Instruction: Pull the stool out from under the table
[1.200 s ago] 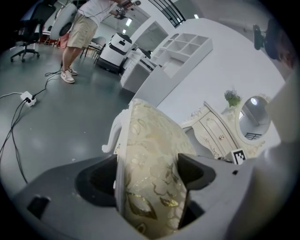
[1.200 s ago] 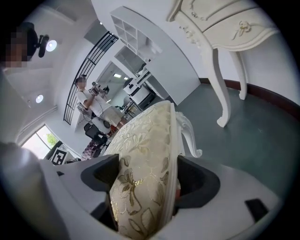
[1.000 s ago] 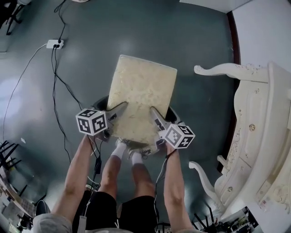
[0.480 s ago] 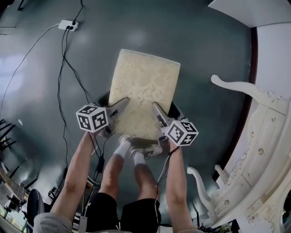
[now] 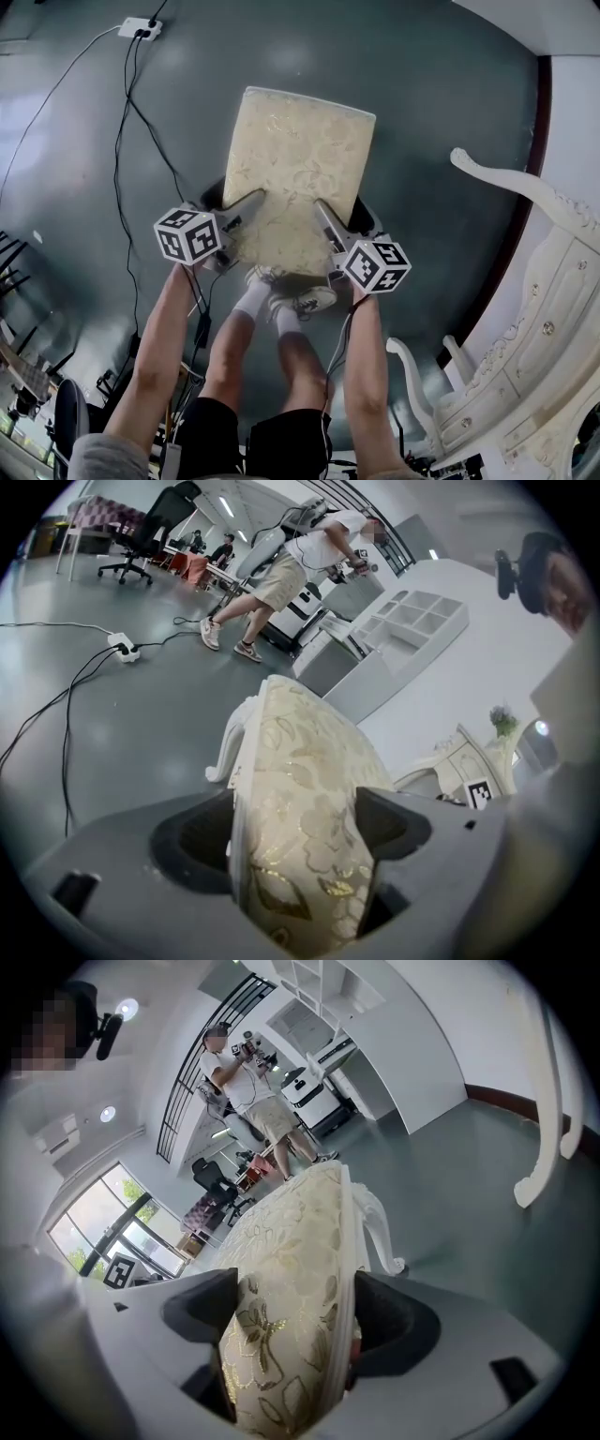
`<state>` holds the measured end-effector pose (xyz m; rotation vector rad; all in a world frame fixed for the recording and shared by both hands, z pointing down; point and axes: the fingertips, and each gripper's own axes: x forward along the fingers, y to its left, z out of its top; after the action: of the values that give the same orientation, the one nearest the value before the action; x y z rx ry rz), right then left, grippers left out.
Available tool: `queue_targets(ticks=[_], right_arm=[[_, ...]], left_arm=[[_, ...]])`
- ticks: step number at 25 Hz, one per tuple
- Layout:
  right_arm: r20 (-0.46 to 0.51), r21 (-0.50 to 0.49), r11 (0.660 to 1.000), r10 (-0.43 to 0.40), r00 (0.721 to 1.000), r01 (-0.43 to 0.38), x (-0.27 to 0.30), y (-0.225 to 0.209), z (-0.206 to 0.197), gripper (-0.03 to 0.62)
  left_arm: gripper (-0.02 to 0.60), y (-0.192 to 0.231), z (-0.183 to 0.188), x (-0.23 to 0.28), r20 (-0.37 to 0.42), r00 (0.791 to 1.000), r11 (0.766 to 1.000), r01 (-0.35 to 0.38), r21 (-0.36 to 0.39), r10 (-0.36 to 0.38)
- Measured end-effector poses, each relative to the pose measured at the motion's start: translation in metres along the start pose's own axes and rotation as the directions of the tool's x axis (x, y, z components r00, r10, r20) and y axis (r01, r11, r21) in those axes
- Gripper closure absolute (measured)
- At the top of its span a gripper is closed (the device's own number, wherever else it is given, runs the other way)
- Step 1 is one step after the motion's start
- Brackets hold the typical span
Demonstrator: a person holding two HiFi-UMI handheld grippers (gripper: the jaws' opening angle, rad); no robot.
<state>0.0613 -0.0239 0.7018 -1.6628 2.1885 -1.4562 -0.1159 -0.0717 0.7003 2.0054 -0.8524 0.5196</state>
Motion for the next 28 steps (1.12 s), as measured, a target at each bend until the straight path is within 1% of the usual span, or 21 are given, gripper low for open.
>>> queue_targets(ticks=[5,12,16,18,21,24,26,28], right_arm=[[-0.007,-0.010,1.000,0.011,1.000,-0.011,0.000,-0.004,-0.010,0.195],[0.026,-0.014,1.000,0.024,0.999,-0.024,-0.001,-0.004,-0.010,0.195],[0.005,-0.006,1.000,0.017,1.000,-0.017,0.000,-0.003,-0.010,0.195],[-0.013,-0.015,1.000,-0.002,1.000,0.002,-0.001,-0.003,-0.010,0.195],[-0.016,-0.055,0.998,-0.036,0.999,0.035,-0.007,-0.001,-0.001,0.195],[0.005,-0.073,0.996,-0.052,0.999,0.052,-0.024,0.007,0.013,0.195],[0.022,-0.082,0.995,-0.055,0.998,0.057,-0.039,0.014,0.026,0.195],[0.048,-0.108,0.991,-0.074,0.996,0.079,-0.055,0.022,0.043,0.195]], left_arm=[[0.176,0.003,-0.012,0.001,0.004,1.000,1.000,0.004,-0.004,-0.004],[0.175,0.003,-0.011,0.001,0.022,1.000,1.000,0.003,0.004,-0.003],[0.175,0.003,-0.011,0.000,0.022,1.000,1.000,0.006,0.005,-0.006],[0.175,0.003,-0.007,-0.003,0.028,0.999,0.999,-0.017,0.045,0.015],[0.176,-0.006,0.005,-0.010,0.026,0.998,0.987,-0.052,0.155,0.049],[0.176,-0.026,0.022,-0.018,0.029,0.999,0.974,-0.051,0.223,0.045],[0.176,-0.045,0.039,-0.025,0.050,0.998,0.966,-0.045,0.253,0.033],[0.176,-0.064,0.056,-0.030,0.065,0.998,0.958,-0.040,0.283,0.022]])
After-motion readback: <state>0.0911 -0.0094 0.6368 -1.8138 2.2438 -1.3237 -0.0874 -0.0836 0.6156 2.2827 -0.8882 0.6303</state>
